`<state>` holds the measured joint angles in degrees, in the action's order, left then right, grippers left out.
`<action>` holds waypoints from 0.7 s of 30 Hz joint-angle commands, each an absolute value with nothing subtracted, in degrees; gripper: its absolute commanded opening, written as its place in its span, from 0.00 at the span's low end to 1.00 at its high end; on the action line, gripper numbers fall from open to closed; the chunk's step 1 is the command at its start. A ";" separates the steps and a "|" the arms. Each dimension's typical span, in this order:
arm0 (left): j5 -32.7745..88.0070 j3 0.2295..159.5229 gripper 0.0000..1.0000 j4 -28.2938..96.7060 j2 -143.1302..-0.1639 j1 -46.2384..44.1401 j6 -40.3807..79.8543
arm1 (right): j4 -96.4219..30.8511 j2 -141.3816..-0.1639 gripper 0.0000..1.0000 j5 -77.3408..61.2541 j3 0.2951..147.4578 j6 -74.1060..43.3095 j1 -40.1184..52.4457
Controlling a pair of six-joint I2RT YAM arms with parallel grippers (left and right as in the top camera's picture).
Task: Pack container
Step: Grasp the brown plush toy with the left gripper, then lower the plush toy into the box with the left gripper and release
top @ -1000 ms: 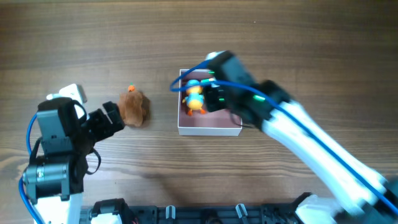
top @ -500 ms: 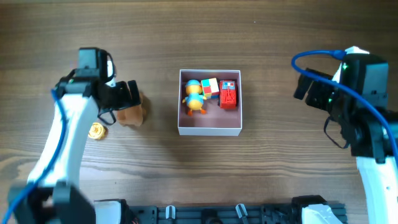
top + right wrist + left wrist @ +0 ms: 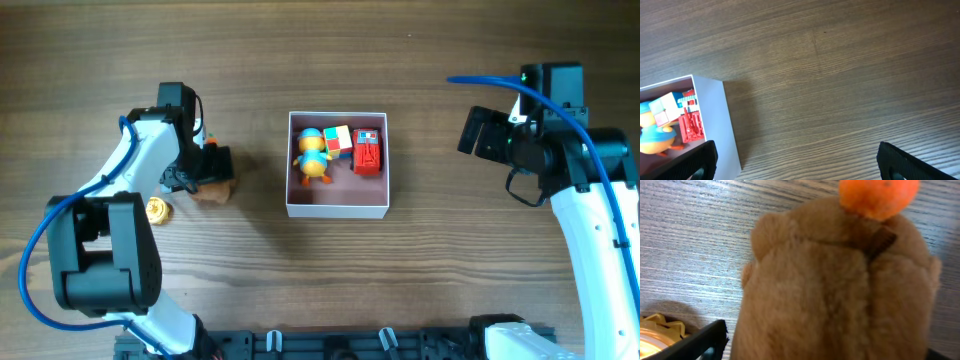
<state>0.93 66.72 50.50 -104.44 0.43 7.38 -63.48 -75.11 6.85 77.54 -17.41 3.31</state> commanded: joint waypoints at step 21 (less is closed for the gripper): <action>0.56 74.65 0.04 53.41 -81.17 -18.46 2.55 | -63.44 -75.55 1.00 5.96 77.89 -16.62 3.14</action>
